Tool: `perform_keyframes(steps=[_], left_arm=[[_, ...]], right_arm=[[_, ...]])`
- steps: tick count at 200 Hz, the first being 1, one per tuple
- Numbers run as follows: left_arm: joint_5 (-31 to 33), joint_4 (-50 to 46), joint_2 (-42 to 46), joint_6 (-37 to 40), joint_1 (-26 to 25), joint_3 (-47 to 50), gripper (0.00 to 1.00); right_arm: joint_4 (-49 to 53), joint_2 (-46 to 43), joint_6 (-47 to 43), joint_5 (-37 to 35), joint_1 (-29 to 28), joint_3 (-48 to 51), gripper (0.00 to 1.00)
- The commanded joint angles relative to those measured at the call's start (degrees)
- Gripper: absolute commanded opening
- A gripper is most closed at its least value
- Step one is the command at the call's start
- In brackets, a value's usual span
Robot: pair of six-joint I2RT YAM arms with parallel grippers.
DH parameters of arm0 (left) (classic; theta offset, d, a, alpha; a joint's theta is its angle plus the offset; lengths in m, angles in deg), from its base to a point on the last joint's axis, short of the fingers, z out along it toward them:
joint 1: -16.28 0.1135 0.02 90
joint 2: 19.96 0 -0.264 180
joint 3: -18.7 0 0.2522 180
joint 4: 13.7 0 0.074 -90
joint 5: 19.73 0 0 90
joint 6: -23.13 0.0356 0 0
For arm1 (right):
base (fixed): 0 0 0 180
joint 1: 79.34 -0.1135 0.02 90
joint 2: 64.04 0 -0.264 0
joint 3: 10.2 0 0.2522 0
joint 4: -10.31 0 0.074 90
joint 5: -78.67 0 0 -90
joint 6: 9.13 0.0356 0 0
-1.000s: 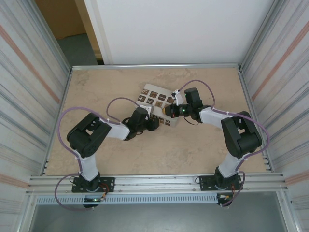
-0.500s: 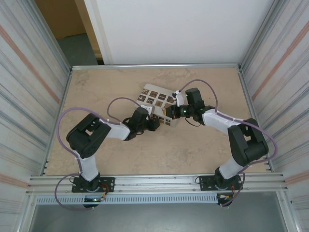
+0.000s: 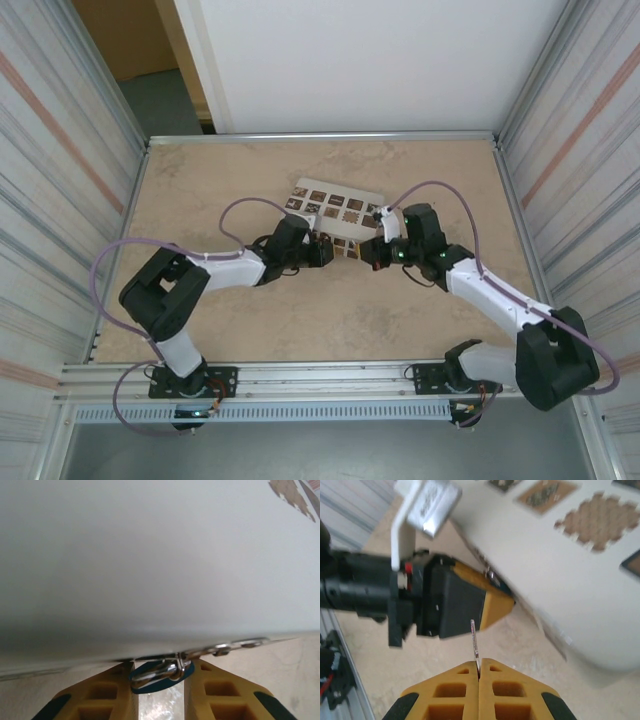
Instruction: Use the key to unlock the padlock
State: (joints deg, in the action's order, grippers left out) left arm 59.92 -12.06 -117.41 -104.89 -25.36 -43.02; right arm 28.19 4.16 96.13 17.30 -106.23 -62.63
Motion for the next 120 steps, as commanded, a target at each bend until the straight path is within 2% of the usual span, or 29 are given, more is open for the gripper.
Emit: perform_keyframes(steps=[1, 59, 90, 120], left_arm=[[-3.0, -3.1, 3.1, -4.1, -0.3, -2.8, 0.15], [-5.1, -6.0, 4.2, -10.4, -0.5, -4.9, 0.08], [-6.3, -6.5, 5.3, -13.4, -0.5, -5.5, 0.07], [-7.5, -8.4, 6.3, -15.0, -0.5, -6.4, 0.07]], right_arm=[[2.9, -4.0, -2.4, -6.0, -3.3, 3.1, 0.0], [-0.9, -9.8, -2.6, -17.5, -11.5, 11.2, 0.0], [-4.3, -10.4, -3.3, -24.6, -15.8, 14.1, 0.0], [-7.6, -9.1, -4.1, -27.4, -18.0, 15.2, 0.0]])
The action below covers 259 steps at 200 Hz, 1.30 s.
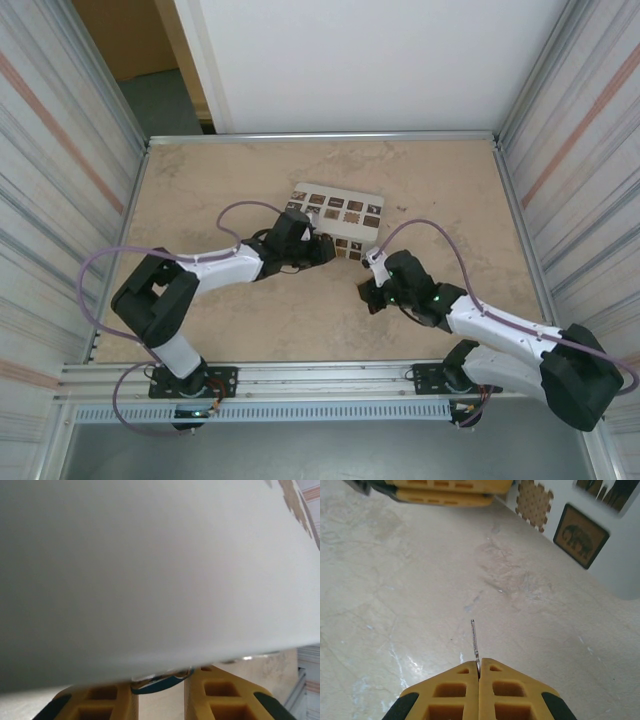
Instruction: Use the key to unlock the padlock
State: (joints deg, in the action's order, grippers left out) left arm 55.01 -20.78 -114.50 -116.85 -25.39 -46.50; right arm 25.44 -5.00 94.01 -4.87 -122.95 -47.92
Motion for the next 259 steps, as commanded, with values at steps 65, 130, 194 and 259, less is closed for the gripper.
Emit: perform_keyframes(steps=[65, 130, 194, 259], left_arm=[[-3.9, -3.3, 6.1, -5.7, -0.5, -3.1, 0.07], [-6.5, -8.5, 6.7, -6.6, -0.5, -6.3, 0.06], [-7.2, -9.0, 7.5, -7.2, -0.5, -6.7, 0.05], [-7.2, -8.9, 8.2, -7.3, -0.5, -6.4, 0.04]], right_arm=[[-10.8, 4.1, -4.8, -6.8, -2.0, -0.6, 0.0], [-13.6, 5.8, -7.6, -6.9, -2.5, -3.1, 0.0], [-18.1, 6.5, -7.5, -6.7, -2.6, -2.3, 0.0], [-22.0, 9.9, -7.7, -7.2, -2.5, -2.7, 0.0]])
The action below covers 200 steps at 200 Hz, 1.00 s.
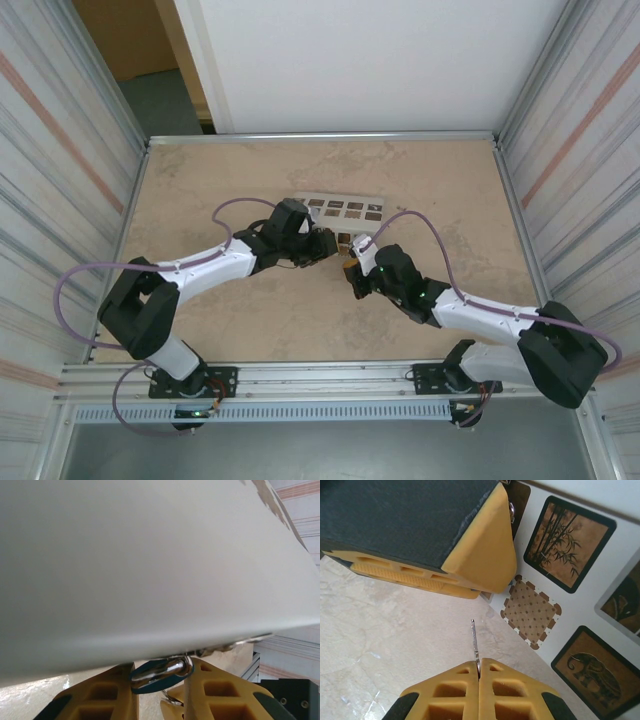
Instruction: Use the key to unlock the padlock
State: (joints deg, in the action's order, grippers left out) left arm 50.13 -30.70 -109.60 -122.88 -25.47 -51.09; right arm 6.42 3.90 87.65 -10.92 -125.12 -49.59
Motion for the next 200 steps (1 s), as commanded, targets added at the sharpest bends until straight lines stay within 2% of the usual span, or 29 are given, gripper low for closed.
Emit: perform_keyframes(steps=[1, 200], left_arm=[[-2.3, 1.0, 3.3, -1.3, -0.4, -1.8, 0.04], [-1.6, 1.1, 4.3, -1.4, -0.4, -0.7, 0.04]], right_arm=[[-3.1, 1.0, -1.3, -1.2, -0.4, -1.1, 0.0], [-6.5, 3.3, 1.0, 2.2, 2.5, -1.7, 0.0]])
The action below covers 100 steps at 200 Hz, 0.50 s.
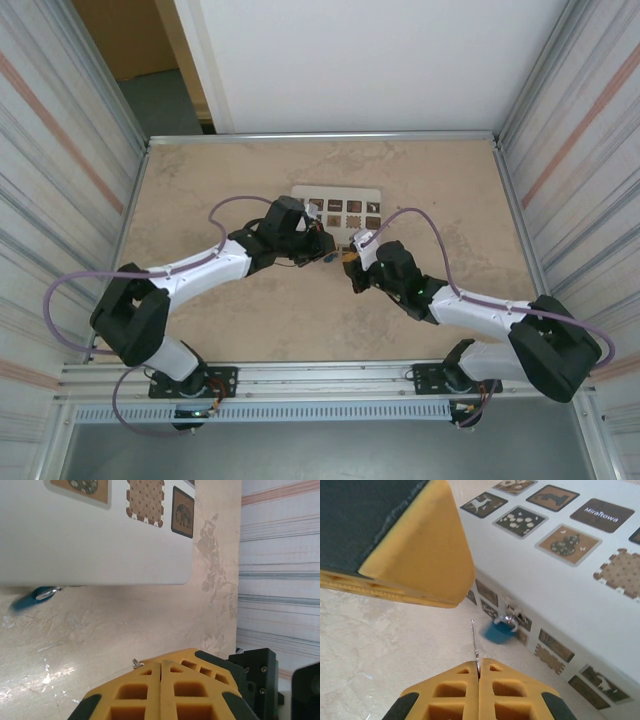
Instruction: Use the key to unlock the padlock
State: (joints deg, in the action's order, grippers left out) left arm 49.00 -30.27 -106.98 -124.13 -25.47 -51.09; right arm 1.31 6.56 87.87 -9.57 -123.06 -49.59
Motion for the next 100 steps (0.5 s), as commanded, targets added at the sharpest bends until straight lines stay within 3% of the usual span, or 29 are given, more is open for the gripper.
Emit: perform_keyframes(steps=[1, 58, 100], left_arm=[[-0.4, 0.6, 1.7, -0.1, -0.4, -0.7, 0.04], [2.4, -0.2, 4.0, 0.5, -0.2, 1.0, 0.05], [5.9, -2.5, 7.0, 2.8, 0.4, 2.2, 0.12]], right_arm=[[-1.3, 0.7, 0.7, 0.9, 0.5, -1.7, 0.0], [0.3, 0.1, 1.1, 0.5, 1.2, -0.8, 0.0], [4.0, -0.5, 1.7, 3.9, 4.6, -2.2, 0.0]])
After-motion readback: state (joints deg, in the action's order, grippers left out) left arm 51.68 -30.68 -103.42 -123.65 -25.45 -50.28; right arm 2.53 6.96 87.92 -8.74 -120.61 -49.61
